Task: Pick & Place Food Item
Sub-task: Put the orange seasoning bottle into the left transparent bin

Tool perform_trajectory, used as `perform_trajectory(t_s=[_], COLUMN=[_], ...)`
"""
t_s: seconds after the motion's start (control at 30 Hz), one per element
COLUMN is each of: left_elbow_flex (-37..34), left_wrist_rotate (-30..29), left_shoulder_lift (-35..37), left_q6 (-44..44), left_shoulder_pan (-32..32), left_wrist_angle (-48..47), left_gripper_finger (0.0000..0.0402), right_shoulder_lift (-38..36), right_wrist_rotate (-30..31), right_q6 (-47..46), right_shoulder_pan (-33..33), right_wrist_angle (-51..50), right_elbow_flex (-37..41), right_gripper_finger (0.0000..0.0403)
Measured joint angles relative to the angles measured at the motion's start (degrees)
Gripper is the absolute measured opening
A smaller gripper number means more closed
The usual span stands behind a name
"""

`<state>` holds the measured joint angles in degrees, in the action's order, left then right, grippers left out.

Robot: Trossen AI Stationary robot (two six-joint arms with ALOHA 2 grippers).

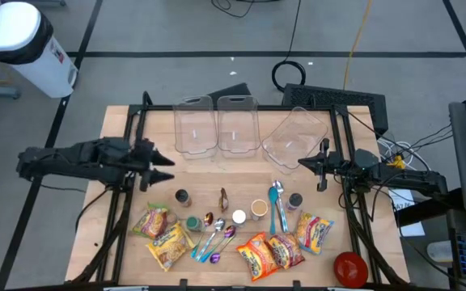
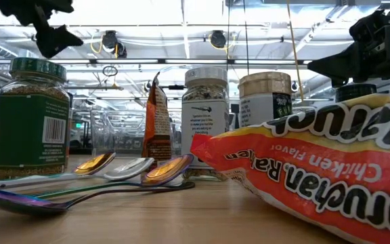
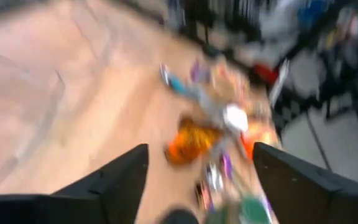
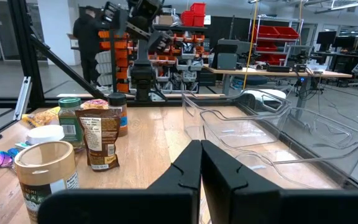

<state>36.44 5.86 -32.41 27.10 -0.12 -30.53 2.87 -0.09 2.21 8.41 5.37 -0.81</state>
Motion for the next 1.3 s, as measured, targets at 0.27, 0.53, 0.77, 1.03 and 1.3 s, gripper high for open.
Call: perform_trajectory(t_s=[0.27, 0.53, 0.77, 1.03, 1.3], left_elbow_flex=[6.6, 6.2, 6.2, 6.1, 6.1], left_wrist_rotate=[3.1, 2.8, 2.6, -0.7, -2.0], left_shoulder_lift=[-17.5, -27.3, -33.3, -36.8, -36.7], left_q6=[-5.6, -4.2, -2.6, -3.8, -6.2], left_shoulder_pan=[-3.3, -6.3, -8.9, -9.9, -9.9], left_wrist_angle=[-7.2, -8.8, -8.8, -8.8, -8.7], left_gripper_finger=[0.0341, 0.0342, 0.0342, 0.0339, 0.0233], right_shoulder_lift=[0.0, 0.0, 0.0, 0.0, 0.0], right_wrist_rotate=[0.0, 0.0, 0.0, 0.0, 0.0], right_q6=[0.0, 0.0, 0.0, 0.0, 0.0], right_shoulder_pan=[0.0, 0.0, 0.0, 0.0, 0.0], right_wrist_angle=[0.0, 0.0, 0.0, 0.0, 0.0], right_elbow_flex=[0.0, 0.0, 0.0, 0.0, 0.0], right_gripper_finger=[0.0, 0.0, 0.0, 0.0, 0.0])
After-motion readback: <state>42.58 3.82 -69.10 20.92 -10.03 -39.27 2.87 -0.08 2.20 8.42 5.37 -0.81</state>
